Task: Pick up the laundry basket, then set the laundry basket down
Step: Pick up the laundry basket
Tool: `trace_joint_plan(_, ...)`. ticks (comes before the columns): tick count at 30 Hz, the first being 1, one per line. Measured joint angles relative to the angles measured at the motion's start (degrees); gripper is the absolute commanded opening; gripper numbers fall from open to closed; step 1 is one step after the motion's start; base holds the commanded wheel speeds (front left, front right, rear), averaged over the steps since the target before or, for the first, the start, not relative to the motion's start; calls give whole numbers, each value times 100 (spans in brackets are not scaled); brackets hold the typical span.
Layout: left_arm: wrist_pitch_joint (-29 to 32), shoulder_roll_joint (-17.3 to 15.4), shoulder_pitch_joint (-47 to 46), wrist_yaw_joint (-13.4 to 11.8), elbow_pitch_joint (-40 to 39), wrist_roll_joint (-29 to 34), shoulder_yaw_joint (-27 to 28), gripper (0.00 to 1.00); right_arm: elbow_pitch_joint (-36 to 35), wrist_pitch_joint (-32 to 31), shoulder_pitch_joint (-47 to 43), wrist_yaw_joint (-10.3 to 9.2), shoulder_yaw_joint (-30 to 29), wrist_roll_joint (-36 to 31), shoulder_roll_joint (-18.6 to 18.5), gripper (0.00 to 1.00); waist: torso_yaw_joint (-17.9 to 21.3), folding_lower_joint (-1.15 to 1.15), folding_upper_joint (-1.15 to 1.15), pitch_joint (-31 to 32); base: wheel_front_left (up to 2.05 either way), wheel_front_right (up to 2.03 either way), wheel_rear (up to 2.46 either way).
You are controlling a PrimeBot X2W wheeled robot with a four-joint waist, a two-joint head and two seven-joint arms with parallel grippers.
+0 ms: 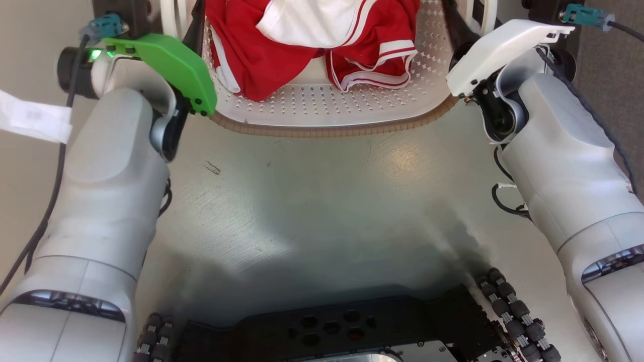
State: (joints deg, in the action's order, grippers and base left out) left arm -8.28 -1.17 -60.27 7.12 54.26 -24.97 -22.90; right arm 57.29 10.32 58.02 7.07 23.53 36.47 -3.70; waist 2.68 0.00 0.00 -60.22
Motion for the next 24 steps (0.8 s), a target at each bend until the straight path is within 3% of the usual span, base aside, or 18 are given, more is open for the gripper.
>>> trace_joint_plan(1, -1, 1, -6, 12, 29, -15, -38, 0, 22, -3, 24, 0, 26, 23, -1, 0, 2, 0, 0, -3, 0, 0, 0)
trace_joint_plan(24, -265, 19, 84, -8, 528, -617, -572, 0, 409, 131, -19, -19, 703, 530, 5, 0, -3, 0, 0, 582, 0, 0, 0)
